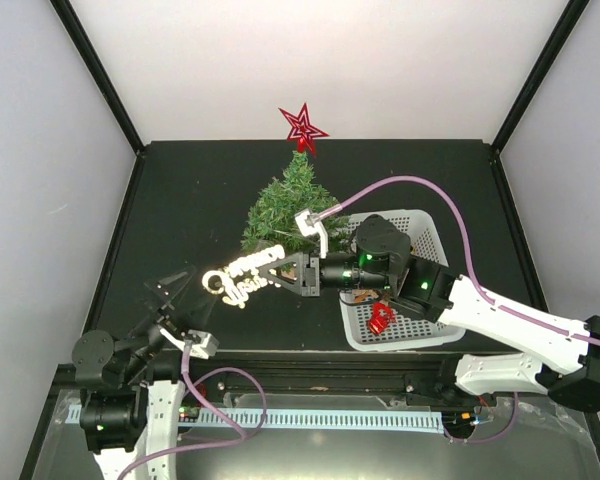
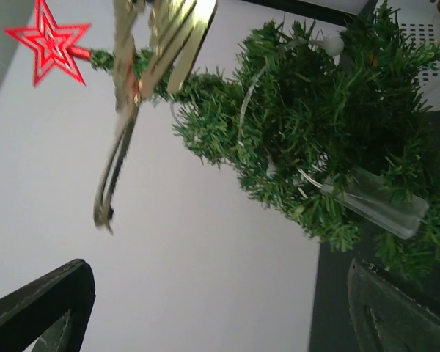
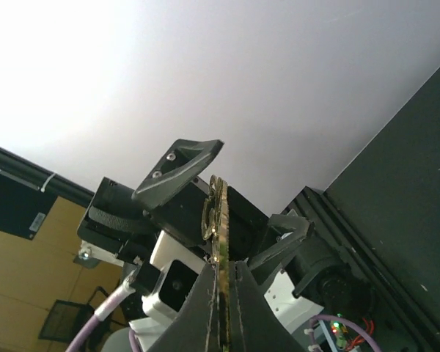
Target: Decorate the small christmas tree
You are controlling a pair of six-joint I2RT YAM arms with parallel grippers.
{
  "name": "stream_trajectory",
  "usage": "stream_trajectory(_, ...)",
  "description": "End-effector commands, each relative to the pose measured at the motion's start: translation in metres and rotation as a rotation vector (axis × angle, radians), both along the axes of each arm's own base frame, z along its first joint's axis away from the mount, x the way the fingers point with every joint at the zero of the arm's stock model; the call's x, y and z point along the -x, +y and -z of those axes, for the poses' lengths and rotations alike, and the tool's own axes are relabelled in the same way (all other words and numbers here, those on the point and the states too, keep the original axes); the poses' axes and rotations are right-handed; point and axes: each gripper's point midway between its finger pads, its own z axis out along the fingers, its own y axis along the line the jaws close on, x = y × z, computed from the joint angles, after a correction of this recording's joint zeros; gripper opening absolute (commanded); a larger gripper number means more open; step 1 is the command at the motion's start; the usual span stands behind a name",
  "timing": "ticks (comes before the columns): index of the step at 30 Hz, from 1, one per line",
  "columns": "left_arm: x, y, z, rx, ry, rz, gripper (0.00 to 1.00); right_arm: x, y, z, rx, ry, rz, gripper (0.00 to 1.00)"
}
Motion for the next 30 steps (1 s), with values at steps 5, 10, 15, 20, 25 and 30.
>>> stream_trajectory(5,0.047,-0.018,-0.025,-0.122,-0.280,0.100,0.91,-0.010,0.011,0.015,-0.023,0.113,0.051,0.01)
stream_trajectory(10,0.057,-0.020,-0.039,-0.112,-0.323,0.106,0.90,-0.016,0.009,0.015,-0.030,0.119,0.093,0.01)
stream_trajectory(15,0.070,-0.026,-0.042,-0.130,-0.340,0.149,0.89,-0.019,0.008,0.011,-0.034,0.126,0.112,0.01)
stream_trajectory(20,0.064,-0.027,-0.035,-0.175,-0.363,0.150,0.86,-0.018,0.012,0.010,-0.059,0.161,0.092,0.01)
stream_trajectory(25,0.061,-0.025,-0.027,-0.205,-0.375,0.136,0.81,-0.016,0.018,0.014,-0.066,0.188,0.071,0.01)
stream_trajectory(30,0.063,-0.027,-0.023,-0.220,-0.365,0.145,0.68,-0.016,0.024,0.016,-0.064,0.188,0.058,0.01)
